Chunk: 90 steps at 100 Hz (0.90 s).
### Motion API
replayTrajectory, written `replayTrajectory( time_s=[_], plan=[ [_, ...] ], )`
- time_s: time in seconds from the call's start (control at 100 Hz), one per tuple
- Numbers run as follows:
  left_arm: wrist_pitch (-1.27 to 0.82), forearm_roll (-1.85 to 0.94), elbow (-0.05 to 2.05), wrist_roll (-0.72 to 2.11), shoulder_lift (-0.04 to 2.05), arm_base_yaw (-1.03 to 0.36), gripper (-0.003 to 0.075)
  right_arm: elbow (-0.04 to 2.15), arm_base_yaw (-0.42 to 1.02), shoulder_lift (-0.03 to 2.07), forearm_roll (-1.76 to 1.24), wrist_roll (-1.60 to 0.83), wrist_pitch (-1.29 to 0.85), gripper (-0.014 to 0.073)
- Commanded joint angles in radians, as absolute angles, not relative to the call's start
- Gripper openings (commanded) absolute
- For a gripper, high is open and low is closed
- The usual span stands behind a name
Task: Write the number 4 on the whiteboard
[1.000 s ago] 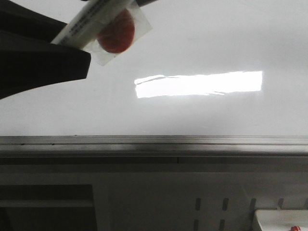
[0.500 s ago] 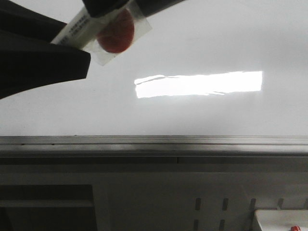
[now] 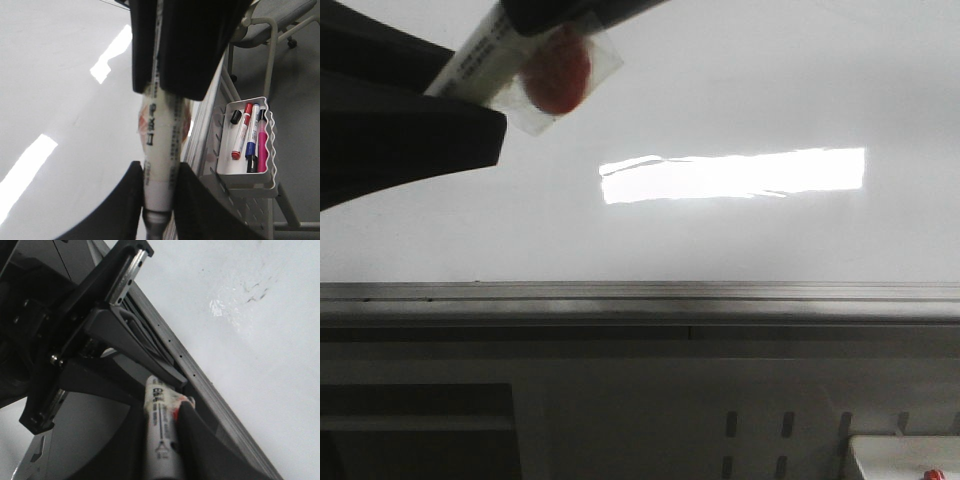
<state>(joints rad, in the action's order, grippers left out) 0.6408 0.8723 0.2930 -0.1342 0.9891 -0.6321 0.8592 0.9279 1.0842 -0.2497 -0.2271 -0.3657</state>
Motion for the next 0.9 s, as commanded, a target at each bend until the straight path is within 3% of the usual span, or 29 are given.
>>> replayTrajectory(
  time_s=[0.0, 0.12, 0.5, 0.89],
  plan=[
    [0.630, 0.770, 0.321, -0.148, 0.964, -0.623, 0.0244, 0.896, 0.928, 1.067, -0.235, -0.237, -0.256, -0.0066],
    [0.473, 0.550, 0.321, -0.148, 0.904, -0.594, 0.0342, 0.900, 0.914, 1.067, -0.235, -0.237, -0.254, -0.0066],
    [0.329, 0.335, 0.321, -0.148, 0.654, -0.501, 0.0337, 1.090, 0.740, 1.224, -0.204, -0.237, -0.338, -0.0065],
    [0.315, 0.264, 0.321, -0.148, 0.637, -0.464, 0.0337, 1.199, 0.698, 1.361, -0.147, -0.237, -0.302, -0.0064]
  ],
)
